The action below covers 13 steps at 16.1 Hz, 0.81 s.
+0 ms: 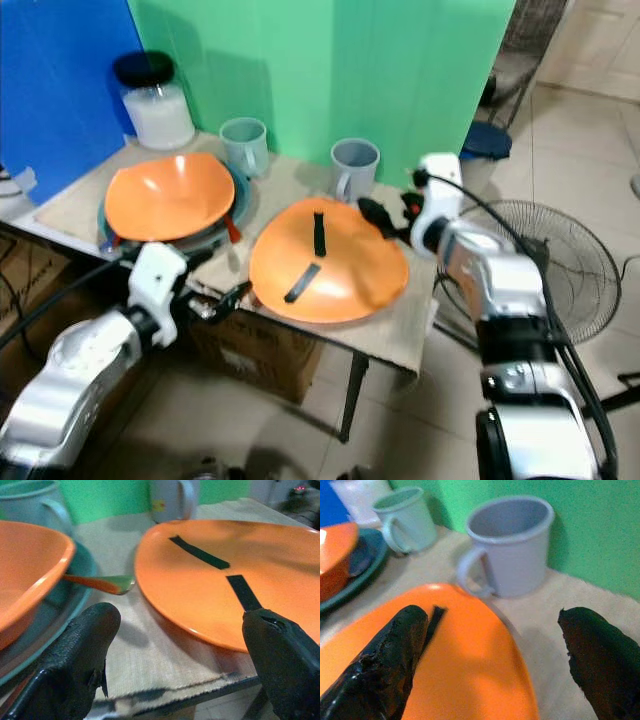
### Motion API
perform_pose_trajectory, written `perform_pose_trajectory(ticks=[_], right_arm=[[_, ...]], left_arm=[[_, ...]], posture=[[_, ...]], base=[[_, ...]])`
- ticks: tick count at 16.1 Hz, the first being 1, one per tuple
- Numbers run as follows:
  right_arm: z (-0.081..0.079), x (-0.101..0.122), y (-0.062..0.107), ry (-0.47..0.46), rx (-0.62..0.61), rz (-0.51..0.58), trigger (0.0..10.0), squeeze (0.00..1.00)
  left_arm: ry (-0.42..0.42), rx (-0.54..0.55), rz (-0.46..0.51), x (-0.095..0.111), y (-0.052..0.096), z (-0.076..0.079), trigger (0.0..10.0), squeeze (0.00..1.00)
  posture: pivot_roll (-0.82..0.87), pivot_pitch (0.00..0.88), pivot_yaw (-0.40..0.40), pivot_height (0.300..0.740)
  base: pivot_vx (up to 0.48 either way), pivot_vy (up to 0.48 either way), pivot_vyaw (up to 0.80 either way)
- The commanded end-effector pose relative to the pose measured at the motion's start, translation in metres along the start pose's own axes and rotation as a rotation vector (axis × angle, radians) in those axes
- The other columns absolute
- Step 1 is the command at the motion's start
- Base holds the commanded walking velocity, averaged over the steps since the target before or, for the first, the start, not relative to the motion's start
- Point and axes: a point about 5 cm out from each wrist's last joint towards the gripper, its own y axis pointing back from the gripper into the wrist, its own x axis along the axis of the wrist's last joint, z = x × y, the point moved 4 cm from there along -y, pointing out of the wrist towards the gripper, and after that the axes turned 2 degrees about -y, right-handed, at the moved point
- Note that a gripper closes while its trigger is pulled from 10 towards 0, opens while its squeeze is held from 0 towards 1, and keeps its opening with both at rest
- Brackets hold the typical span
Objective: Setting the table
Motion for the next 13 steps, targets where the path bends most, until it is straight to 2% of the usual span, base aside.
perform_pose_trajectory(ticks=[1, 2, 3, 7, 10, 11, 12, 13], right_arm=[[0.006, -0.003, 0.002, -0.009, -0.029, -0.008, 10.0, 1.00], [0.007, -0.004, 0.002, -0.009, -0.034, -0.009, 10.0, 1.00], [0.007, -0.004, 0.003, -0.019, -0.032, -0.006, 10.0, 1.00], [0.006, -0.005, 0.006, -0.016, -0.019, -0.013, 10.0, 1.00], [0.033, -0.002, 0.018, -0.046, -0.073, -0.039, 10.0, 1.00], [0.038, -0.008, 0.025, -0.064, -0.033, -0.103, 10.0, 1.00], [0.041, -0.013, 0.028, -0.083, -0.016, -0.134, 10.0, 0.70], [0.042, -0.015, 0.031, -0.101, -0.007, -0.149, 10.0, 0.61]], left_arm=[[0.011, -0.080, 0.019, 0.002, -0.006, 0.007, 10.0, 0.00], [0.019, -0.097, 0.024, 0.002, -0.008, 0.009, 10.0, 0.00], [-0.004, -0.164, 0.018, -0.001, -0.018, 0.013, 10.0, 0.00], [-0.031, -0.189, 0.037, 0.004, -0.027, 0.012, 10.0, 0.00], [-0.044, -0.198, 0.030, -0.002, -0.034, 0.010, 10.0, 0.00], [-0.040, -0.220, 0.025, -0.006, -0.036, 0.013, 10.0, 0.00], [-0.033, -0.235, 0.026, -0.007, -0.038, 0.017, 10.0, 0.00], [-0.030, -0.248, 0.024, -0.008, -0.039, 0.020, 10.0, 0.00]], posture=[[-0.09, 0.033, 0.030, 0.740], [-0.09, 0.033, 0.030, 0.740], [-0.09, 0.034, 0.035, 0.740], [-0.10, 0.037, 0.038, 0.740], [-0.10, 0.037, 0.032, 0.740], [-0.10, 0.037, 0.030, 0.740], [-0.10, 0.038, 0.029, 0.740], [-0.10, 0.038, 0.029, 0.740]], base=[[0.000, 0.000, 0.00], [0.000, 0.000, 0.00], [0.000, 0.000, 0.00], [0.000, 0.000, 0.00], [0.000, 0.000, 0.00], [0.000, 0.000, 0.00], [0.000, 0.000, 0.00], [0.000, 0.000, 0.00]])
